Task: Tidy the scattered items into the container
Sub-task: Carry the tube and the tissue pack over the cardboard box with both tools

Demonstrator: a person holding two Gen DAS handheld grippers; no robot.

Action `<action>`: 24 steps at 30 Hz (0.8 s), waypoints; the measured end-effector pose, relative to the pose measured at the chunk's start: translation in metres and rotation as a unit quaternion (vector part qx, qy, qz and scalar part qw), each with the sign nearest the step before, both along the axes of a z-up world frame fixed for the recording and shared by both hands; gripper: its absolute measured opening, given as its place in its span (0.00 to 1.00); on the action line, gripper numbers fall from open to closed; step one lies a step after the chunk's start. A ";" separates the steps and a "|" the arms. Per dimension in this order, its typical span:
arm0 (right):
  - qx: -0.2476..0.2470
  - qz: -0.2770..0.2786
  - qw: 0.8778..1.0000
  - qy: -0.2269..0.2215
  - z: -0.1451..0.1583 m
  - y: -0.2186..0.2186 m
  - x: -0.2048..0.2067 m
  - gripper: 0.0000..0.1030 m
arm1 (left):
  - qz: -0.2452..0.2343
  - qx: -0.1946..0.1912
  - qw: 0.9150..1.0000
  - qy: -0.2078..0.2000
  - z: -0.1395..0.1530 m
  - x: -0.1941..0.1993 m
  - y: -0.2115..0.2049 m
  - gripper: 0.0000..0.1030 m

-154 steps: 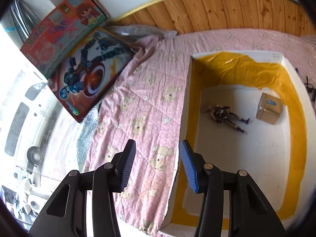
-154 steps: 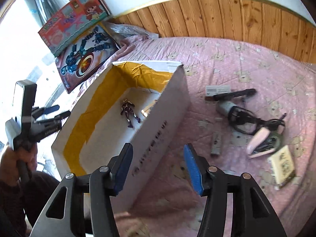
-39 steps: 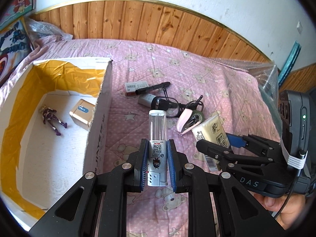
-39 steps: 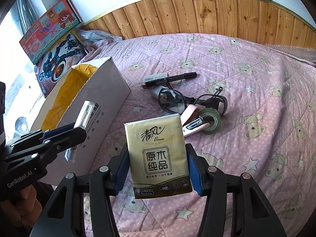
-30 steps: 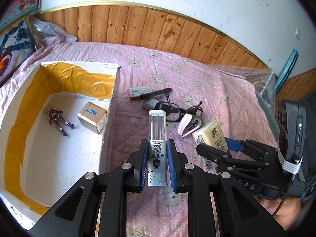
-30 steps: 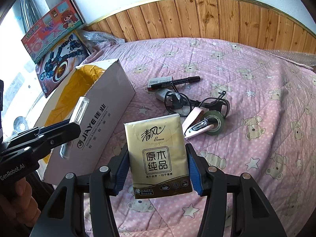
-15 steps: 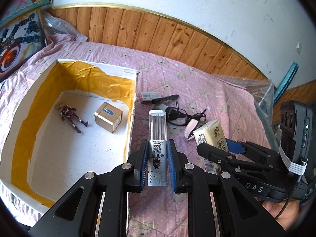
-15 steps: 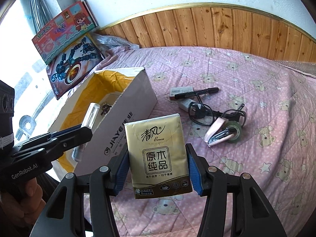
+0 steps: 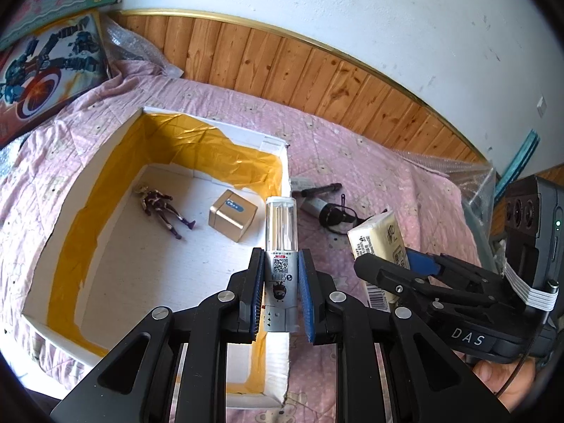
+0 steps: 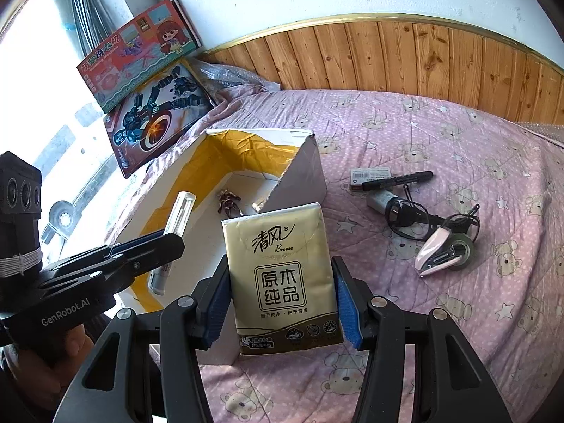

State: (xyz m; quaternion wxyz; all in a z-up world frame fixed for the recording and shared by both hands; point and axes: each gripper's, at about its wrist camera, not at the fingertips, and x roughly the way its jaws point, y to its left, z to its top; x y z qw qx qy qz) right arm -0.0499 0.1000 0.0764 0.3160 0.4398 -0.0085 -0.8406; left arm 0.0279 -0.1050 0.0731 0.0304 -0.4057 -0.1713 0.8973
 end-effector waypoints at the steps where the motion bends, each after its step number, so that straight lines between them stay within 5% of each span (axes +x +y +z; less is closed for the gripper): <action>1: 0.000 0.003 1.000 0.001 0.002 -0.004 0.001 0.53 | 0.002 0.001 1.000 0.001 0.001 0.001 -0.003 0.19; 24: 0.010 0.097 0.995 0.013 0.010 -0.092 0.018 0.53 | 0.091 0.014 0.996 -0.011 -0.007 0.019 -0.086 0.19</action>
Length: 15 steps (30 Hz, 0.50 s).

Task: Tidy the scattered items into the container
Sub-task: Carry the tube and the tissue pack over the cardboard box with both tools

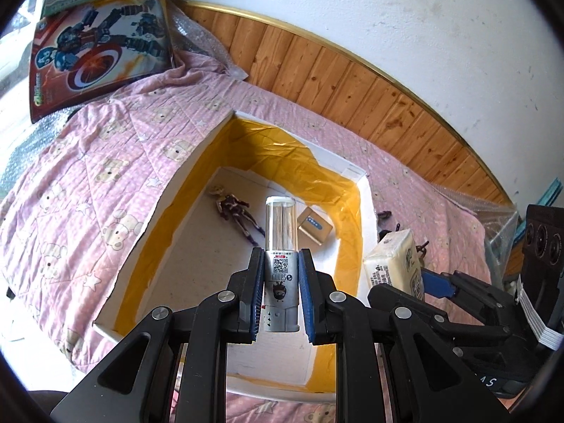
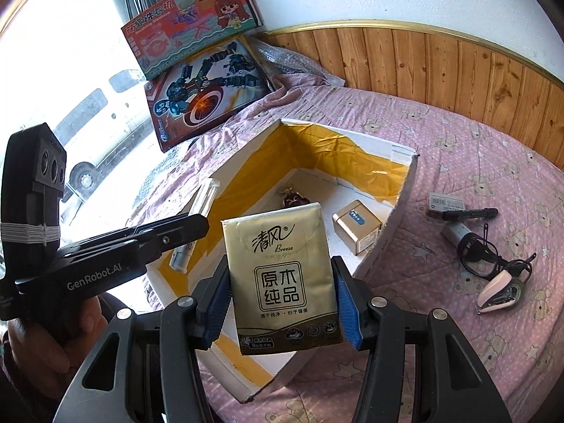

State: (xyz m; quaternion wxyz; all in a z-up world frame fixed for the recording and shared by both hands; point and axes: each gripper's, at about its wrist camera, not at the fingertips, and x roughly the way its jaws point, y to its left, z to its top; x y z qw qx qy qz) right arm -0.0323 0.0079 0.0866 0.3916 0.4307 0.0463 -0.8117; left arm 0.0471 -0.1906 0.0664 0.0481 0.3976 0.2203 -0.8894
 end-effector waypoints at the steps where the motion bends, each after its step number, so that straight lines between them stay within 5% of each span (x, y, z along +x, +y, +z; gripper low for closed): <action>1: 0.002 0.006 1.000 0.000 -0.001 -0.004 0.001 0.53 | 0.003 0.001 1.000 -0.002 -0.001 0.000 -0.003 0.19; 15: 0.082 0.090 0.993 0.008 -0.026 -0.057 0.011 0.53 | 0.023 0.002 0.998 -0.056 -0.036 -0.005 -0.024 0.19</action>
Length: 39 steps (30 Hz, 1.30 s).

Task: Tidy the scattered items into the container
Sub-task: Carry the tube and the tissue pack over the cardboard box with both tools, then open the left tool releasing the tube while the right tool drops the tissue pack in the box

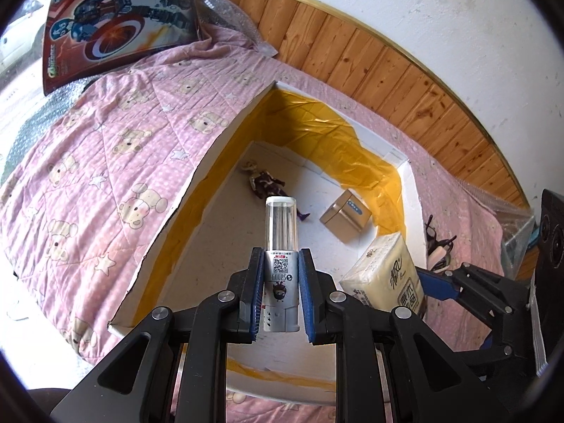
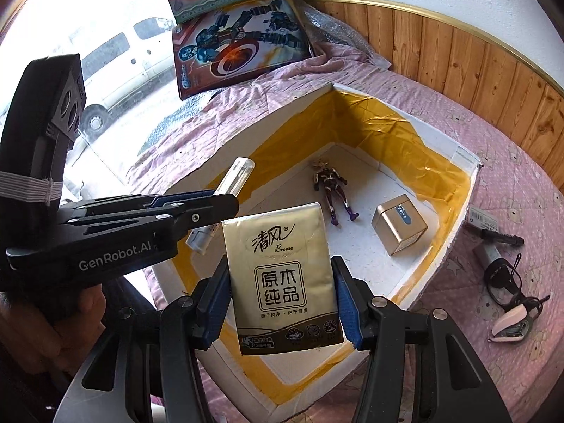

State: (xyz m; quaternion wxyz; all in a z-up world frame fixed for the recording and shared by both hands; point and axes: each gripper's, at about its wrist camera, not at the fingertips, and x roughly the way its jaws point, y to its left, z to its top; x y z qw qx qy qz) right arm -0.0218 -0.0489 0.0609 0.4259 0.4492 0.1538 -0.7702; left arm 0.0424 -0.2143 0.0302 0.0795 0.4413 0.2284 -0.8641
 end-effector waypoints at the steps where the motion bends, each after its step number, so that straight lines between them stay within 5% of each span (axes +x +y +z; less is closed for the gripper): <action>1: 0.010 0.005 1.000 0.002 -0.002 -0.003 -0.001 0.53 | -0.002 -0.006 1.000 -0.008 -0.004 -0.001 0.001 0.19; 20: 0.143 0.092 0.984 -0.046 -0.052 -0.045 -0.009 0.54 | 0.000 -0.067 0.995 -0.072 -0.038 -0.013 -0.002 0.19; 39: 0.123 0.073 0.988 -0.064 -0.053 -0.038 -0.009 0.56 | 0.007 -0.020 0.998 -0.054 -0.038 -0.013 -0.008 0.35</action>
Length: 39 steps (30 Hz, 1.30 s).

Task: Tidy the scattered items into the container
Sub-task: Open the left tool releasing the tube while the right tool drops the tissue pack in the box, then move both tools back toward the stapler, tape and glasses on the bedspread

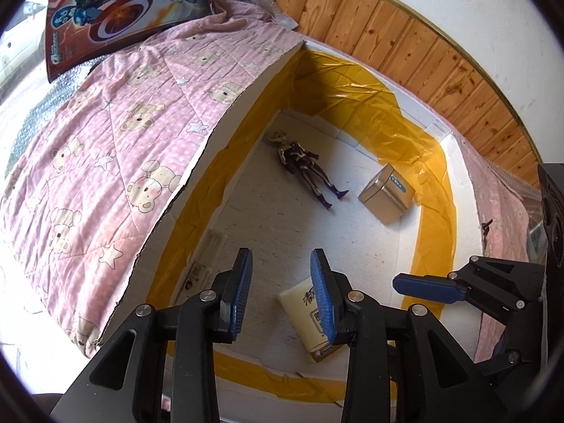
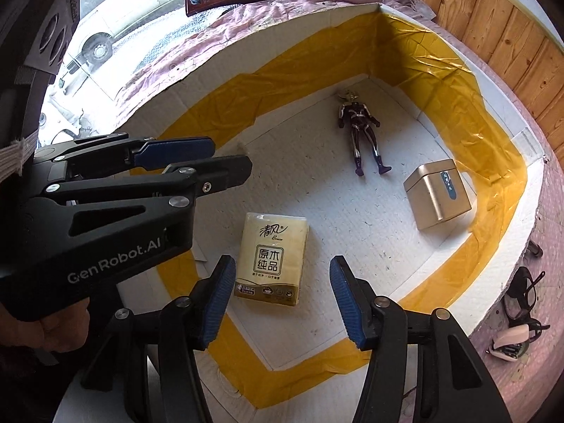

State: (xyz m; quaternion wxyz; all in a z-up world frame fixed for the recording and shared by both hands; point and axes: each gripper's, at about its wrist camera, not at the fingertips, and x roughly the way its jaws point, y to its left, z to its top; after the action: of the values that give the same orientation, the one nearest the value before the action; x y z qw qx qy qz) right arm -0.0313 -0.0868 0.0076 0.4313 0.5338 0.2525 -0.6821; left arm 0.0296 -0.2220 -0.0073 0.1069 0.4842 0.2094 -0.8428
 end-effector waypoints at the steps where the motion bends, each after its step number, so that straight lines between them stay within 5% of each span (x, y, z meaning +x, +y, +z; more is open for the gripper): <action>1: -0.002 -0.001 1.000 0.000 0.001 0.001 0.000 0.56 | 0.001 0.001 1.000 0.001 0.000 0.000 0.000 0.35; 19: -0.133 -0.054 0.989 0.047 0.053 0.048 0.013 0.56 | 0.022 -0.009 0.997 0.078 0.035 0.016 0.000 0.38; 30: -0.228 -0.132 0.962 0.076 0.078 0.129 0.007 0.56 | -0.069 -0.011 0.988 0.140 0.066 0.020 0.063 0.38; 39: -0.257 -0.221 0.939 0.057 0.071 0.190 -0.025 0.56 | -0.136 -0.010 0.982 0.135 0.071 0.004 0.130 0.38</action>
State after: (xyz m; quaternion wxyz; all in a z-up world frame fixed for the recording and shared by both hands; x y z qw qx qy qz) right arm -0.0561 0.1028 0.0789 0.3767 0.4077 -0.0317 -0.8312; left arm 0.0336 -0.0924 0.0634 -0.0329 0.3890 0.1462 -0.9089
